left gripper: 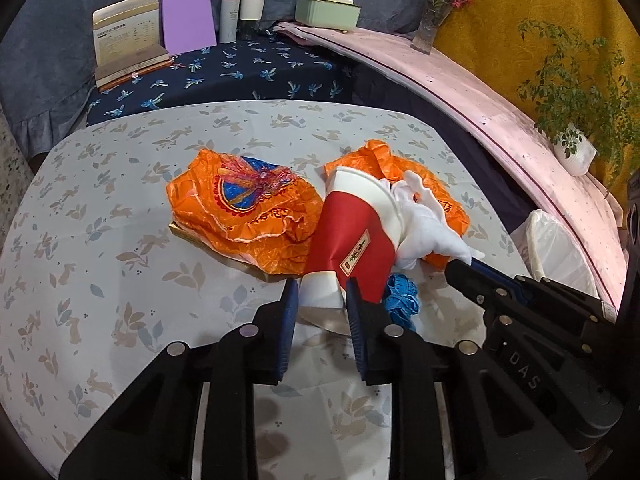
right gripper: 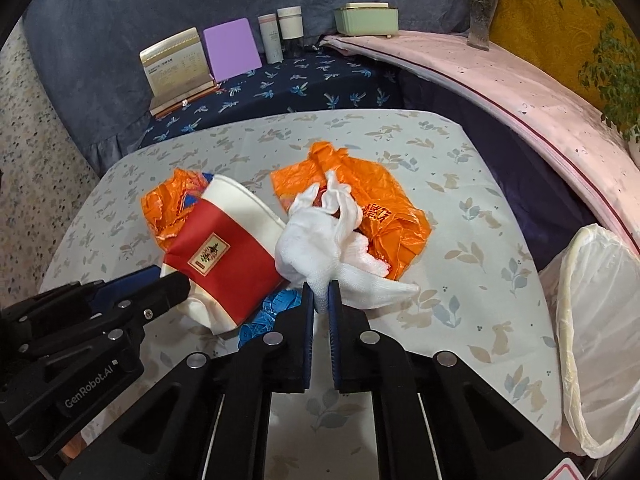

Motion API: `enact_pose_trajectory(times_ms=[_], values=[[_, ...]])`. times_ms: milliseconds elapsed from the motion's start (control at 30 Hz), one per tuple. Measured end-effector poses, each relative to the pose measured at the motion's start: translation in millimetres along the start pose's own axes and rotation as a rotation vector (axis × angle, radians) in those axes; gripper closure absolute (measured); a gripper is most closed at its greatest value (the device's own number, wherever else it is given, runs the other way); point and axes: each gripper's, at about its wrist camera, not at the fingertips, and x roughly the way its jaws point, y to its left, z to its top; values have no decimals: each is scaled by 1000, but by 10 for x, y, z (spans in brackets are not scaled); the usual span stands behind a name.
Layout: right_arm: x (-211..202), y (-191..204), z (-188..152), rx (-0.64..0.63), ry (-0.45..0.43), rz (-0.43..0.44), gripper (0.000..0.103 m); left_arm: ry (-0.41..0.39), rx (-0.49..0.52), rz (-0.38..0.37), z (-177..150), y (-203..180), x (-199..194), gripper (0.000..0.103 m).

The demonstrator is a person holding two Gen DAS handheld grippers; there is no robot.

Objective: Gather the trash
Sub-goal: 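Grasp the red paper cup with the left tool while the right tool grasps the white glove, then lift cup and glove, carry both over the bin and open both tools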

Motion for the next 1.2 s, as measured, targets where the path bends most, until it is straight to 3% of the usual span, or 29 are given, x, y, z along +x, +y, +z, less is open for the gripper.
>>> enact_pose_trajectory(times_ms=[67, 233, 433, 533, 633, 967, 1033, 1100, 1200], values=[[-61, -48, 14, 19, -13, 12, 97, -2, 9, 1, 13, -29, 6, 78], [-269, -165, 64, 56, -60, 22, 97, -6, 22, 17, 44, -101, 59, 55], [-510, -302, 170, 92, -117, 28, 97, -4, 30, 12, 137, -147, 171, 55], [-598, -373, 200, 110, -138, 33, 97, 6, 21, -5, 171, -161, 227, 63], [-663, -427, 235, 120, -155, 27, 97, 24, 38, -33, 165, -219, 260, 87], [-837, -621, 219, 153, -191, 1, 97, 25, 69, -111, 74, -496, 131, 88], [-904, -682, 211, 166, -203, -5, 97, 18, 78, -112, 66, -548, 96, 76], [-966, -746, 203, 178, -212, -11, 97, -2, 99, -92, 63, -613, 71, 37], [-1037, -837, 198, 188, -223, -18, 97, -26, 157, -73, 66, -756, 66, 23]])
